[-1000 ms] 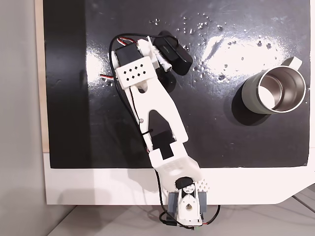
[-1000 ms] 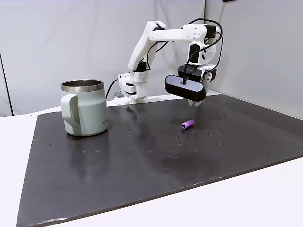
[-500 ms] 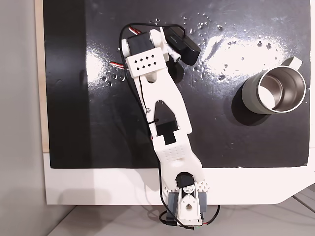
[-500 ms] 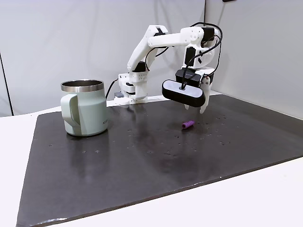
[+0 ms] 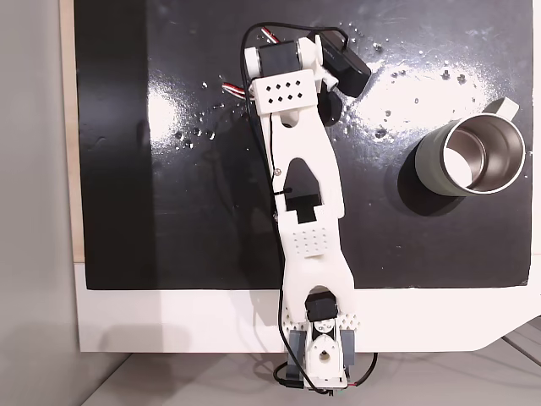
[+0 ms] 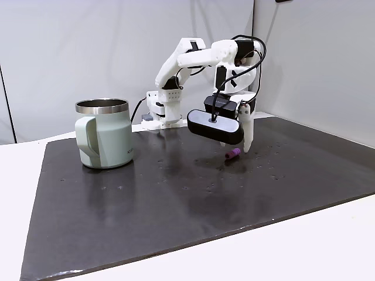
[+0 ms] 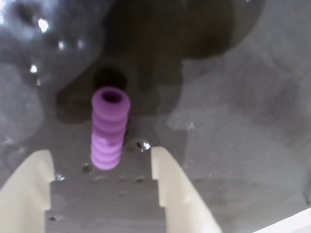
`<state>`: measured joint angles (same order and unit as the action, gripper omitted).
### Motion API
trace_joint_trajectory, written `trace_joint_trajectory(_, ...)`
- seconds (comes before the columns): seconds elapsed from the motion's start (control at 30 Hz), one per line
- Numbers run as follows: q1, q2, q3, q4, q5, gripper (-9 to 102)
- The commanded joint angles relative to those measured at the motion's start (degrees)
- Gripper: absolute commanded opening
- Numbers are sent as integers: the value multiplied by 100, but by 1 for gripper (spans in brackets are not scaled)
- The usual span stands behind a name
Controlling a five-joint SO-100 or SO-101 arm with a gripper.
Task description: Grasp a pengrip and put it in the cup.
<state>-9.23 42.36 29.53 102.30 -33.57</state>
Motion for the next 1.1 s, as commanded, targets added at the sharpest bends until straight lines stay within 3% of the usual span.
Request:
trace_joint_trajectory(0.0, -18, -70, -475, 53, -123, 19)
trace_joint_trajectory(0.3, 62, -826, -1028, 44, -431, 17)
trace_joint_trajectory(0.57, 246, -1116, -1310, 44, -747, 0)
trace_joint_trajectory(0.7, 360, -1020, -1389, 70, -791, 0)
trace_joint_trajectory(1.07, 378, 2742, 1266, 88, -1239, 0)
